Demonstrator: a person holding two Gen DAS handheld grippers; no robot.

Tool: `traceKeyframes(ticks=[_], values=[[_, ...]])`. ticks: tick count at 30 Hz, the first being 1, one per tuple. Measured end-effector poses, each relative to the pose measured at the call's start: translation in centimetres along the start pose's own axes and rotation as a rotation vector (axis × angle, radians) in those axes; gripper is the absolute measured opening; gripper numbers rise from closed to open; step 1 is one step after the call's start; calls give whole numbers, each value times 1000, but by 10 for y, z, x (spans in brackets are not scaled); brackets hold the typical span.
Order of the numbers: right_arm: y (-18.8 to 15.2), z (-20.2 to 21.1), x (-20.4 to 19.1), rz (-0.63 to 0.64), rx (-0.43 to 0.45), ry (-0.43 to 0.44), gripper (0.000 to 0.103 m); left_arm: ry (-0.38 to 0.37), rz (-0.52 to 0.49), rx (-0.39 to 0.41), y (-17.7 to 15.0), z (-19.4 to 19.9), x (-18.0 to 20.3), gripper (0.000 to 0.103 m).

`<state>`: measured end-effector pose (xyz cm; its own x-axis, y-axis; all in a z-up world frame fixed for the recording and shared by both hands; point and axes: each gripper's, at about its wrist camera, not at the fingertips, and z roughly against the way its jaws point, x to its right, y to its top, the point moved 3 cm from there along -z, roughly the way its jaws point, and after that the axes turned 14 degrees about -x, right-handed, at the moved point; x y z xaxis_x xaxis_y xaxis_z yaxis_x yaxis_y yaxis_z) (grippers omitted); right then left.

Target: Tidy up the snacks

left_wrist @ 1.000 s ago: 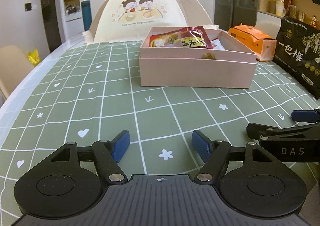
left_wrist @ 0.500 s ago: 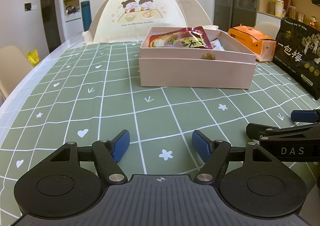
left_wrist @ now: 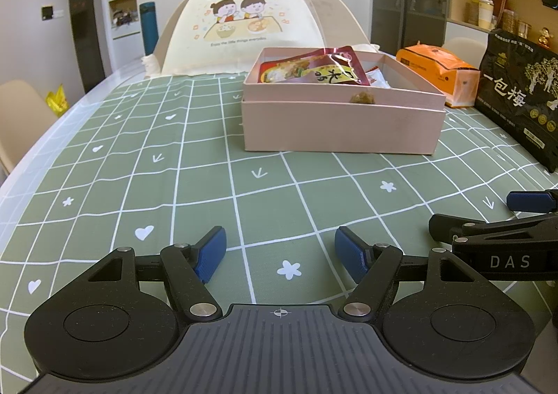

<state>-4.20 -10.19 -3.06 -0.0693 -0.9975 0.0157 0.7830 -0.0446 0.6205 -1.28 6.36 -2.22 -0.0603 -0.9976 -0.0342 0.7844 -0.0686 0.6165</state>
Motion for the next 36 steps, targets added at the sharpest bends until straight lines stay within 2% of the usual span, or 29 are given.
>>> traceKeyframes(ticks=[36], values=[[0, 0, 0, 0, 0, 0, 103, 2, 1, 1, -1, 1, 3, 74]])
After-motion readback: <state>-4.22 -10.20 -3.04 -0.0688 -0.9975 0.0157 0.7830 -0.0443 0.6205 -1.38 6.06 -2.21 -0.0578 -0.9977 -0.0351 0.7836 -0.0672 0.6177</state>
